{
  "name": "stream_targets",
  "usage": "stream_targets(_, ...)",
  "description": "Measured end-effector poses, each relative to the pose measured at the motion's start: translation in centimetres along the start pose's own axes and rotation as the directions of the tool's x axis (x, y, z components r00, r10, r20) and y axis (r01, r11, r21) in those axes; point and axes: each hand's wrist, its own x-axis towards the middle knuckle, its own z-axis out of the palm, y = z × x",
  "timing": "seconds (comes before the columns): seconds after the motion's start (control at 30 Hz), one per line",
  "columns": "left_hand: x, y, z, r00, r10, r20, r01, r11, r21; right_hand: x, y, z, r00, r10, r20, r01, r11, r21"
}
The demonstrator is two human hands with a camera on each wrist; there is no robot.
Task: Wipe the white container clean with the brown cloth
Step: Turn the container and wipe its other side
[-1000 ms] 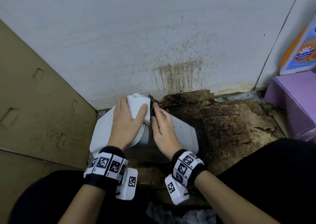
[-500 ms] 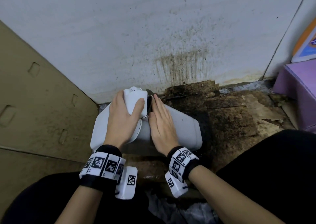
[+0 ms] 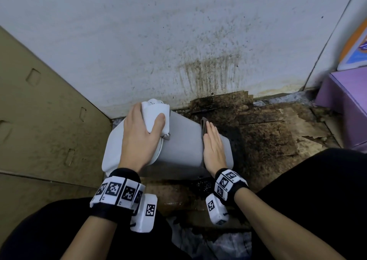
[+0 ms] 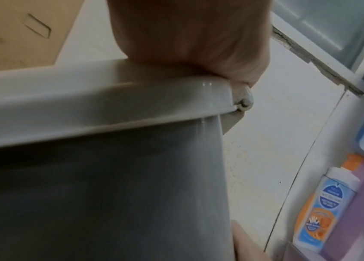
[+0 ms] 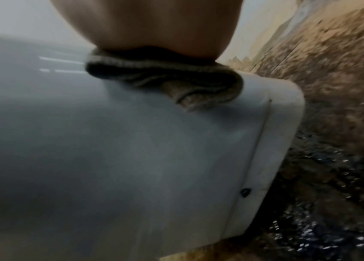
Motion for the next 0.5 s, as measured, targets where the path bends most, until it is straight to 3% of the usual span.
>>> stream_targets(0.17,-0.1,0.1,0.1,1.000,0.007,0.001,-0.007,1.000,0.012,-0.8,-3.7,1.4,0.998,-0.043,-0.041,0.044,0.999,0.013)
stream_targets(0.37,0.0,-0.1,0.0,1.000,-0.002,0.006,0.002,1.000,0.020,-2.1,-10.0,3.1,0.976,-0.213,0.047,0.202,0.963,0.179)
stream_targets(0.5,0.0,-0.1,-0.1,1.000,0.001,0.006,-0.001,1.000,0.013,-2.4,-10.1,3.6,0.972,-0.235,0.027,0.231,0.967,0.106)
